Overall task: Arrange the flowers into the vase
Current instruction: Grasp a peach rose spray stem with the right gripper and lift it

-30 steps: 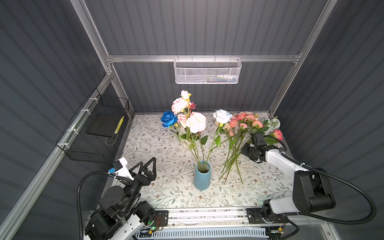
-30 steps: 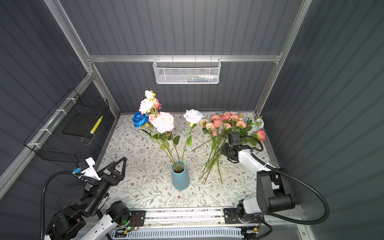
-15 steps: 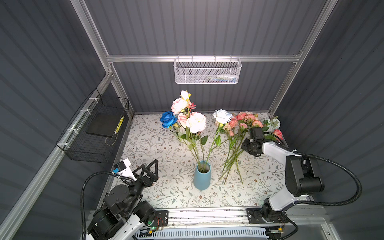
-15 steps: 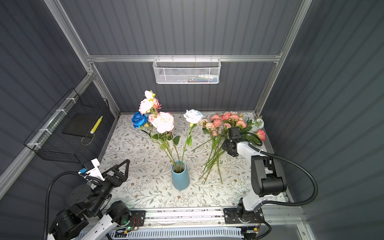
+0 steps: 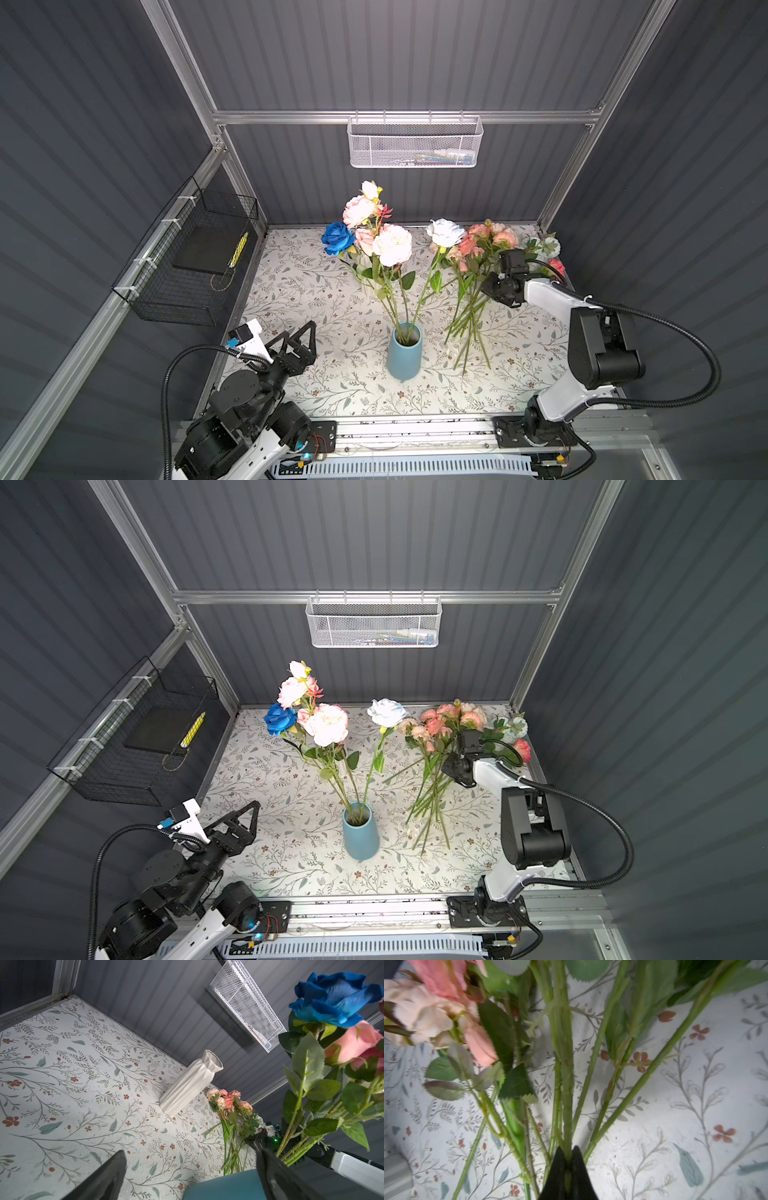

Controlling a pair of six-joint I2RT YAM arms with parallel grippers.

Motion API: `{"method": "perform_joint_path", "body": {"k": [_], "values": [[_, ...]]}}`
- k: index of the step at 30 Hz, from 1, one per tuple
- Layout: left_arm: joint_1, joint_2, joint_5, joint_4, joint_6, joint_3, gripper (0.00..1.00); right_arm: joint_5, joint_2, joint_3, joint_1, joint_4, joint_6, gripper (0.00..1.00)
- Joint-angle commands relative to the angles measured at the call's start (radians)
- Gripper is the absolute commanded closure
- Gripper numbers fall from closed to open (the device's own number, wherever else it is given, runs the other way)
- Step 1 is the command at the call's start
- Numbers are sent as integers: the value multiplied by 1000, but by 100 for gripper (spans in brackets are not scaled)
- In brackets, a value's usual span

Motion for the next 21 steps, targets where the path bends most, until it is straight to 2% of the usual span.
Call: {"method": "perform_joint_path", "body": {"k": [1, 10, 15, 21], "values": [[-1, -9, -20, -15, 0, 10, 0, 8, -105, -18, 11, -18, -35, 100], [0, -3, -32, -9, 2, 8, 0, 38, -461, -148, 79, 25, -115, 100], [0, 5, -43, -13, -3, 15, 0, 66, -734, -196, 170, 27, -150, 100], [-1, 11, -49, -14, -4, 19, 0, 97, -931, -148, 326, 24, -206, 100]]}}
